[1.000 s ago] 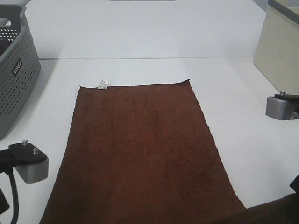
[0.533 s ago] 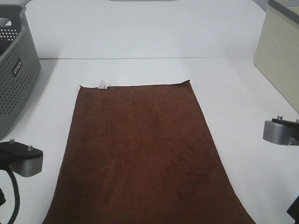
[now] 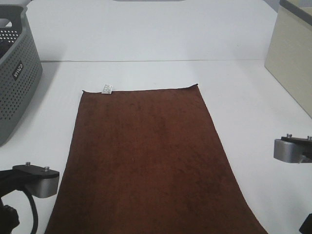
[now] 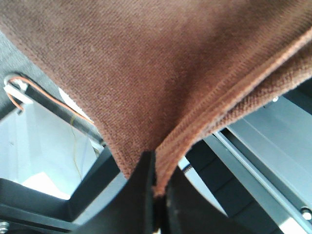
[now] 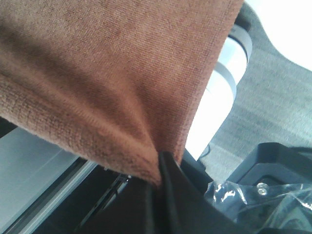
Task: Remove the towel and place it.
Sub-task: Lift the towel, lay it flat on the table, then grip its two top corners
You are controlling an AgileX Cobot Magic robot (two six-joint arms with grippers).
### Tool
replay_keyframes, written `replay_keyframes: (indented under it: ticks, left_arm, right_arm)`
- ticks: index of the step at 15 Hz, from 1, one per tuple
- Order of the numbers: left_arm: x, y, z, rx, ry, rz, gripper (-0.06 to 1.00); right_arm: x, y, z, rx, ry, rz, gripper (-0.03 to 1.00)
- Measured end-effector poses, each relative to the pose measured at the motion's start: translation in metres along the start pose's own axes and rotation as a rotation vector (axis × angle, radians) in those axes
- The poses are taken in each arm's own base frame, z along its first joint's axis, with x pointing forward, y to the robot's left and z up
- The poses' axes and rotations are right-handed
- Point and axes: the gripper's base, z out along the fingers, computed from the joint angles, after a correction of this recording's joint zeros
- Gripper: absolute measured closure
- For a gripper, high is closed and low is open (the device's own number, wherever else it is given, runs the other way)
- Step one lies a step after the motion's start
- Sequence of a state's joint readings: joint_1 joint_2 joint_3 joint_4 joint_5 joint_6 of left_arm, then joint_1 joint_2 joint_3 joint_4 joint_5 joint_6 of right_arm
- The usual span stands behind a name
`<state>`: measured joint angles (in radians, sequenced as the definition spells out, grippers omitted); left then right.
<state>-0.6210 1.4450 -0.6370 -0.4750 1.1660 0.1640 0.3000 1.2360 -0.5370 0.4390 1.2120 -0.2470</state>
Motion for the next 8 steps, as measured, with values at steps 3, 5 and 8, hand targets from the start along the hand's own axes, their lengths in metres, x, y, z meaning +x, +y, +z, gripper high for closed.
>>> replay_keyframes:
  ticks: [3, 5, 8]
  left_arm:
    - [-0.01, 0.001, 0.0, -0.011, 0.019, -0.025, 0.94]
    - [-0.018, 0.002, 0.001, -0.02, 0.034, -0.029, 0.94]
    - [-0.033, 0.007, 0.014, -0.02, 0.092, -0.063, 0.94]
  right_arm:
    - [-0.012, -0.006, 0.01, -0.01, 0.081, 0.043, 0.96]
    - [-0.022, -0.011, 0.019, -0.014, 0.1, 0.076, 0.96]
    - [-0.037, -0.017, 0.033, -0.052, 0.135, 0.101, 0.96]
